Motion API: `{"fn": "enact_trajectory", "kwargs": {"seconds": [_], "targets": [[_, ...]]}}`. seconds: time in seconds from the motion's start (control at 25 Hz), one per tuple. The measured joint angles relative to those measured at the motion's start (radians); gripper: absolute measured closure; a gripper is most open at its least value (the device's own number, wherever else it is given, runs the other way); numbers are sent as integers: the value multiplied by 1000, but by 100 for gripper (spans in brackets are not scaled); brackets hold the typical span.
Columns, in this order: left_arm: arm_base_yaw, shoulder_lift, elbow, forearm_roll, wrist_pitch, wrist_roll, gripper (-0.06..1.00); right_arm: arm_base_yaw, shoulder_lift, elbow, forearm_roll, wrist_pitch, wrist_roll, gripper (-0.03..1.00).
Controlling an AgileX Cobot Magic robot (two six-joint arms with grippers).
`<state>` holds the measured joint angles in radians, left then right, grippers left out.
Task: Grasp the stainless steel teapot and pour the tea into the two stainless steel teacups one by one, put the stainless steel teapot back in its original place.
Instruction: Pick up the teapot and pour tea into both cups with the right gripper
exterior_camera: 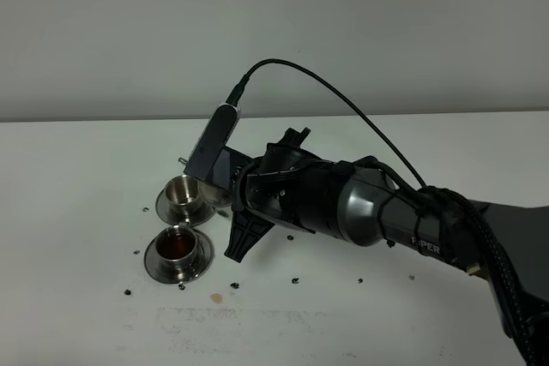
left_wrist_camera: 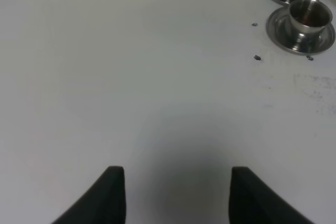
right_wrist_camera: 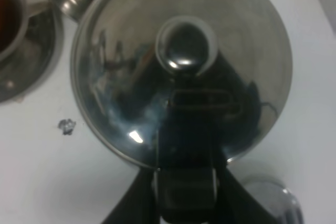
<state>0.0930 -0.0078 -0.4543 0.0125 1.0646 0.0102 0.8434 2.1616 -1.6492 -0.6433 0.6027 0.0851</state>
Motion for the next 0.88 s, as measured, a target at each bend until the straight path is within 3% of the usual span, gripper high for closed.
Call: {"fn": "enact_trajectory", "kwargs": {"seconds": [0.4, 0.88], "targets": [[0, 0, 0, 0, 0, 0, 48, 38, 47, -1, -179, 33, 46, 77], [0, 0, 0, 0, 0, 0, 48, 53, 67, -2, -324, 93, 52, 77]]}}
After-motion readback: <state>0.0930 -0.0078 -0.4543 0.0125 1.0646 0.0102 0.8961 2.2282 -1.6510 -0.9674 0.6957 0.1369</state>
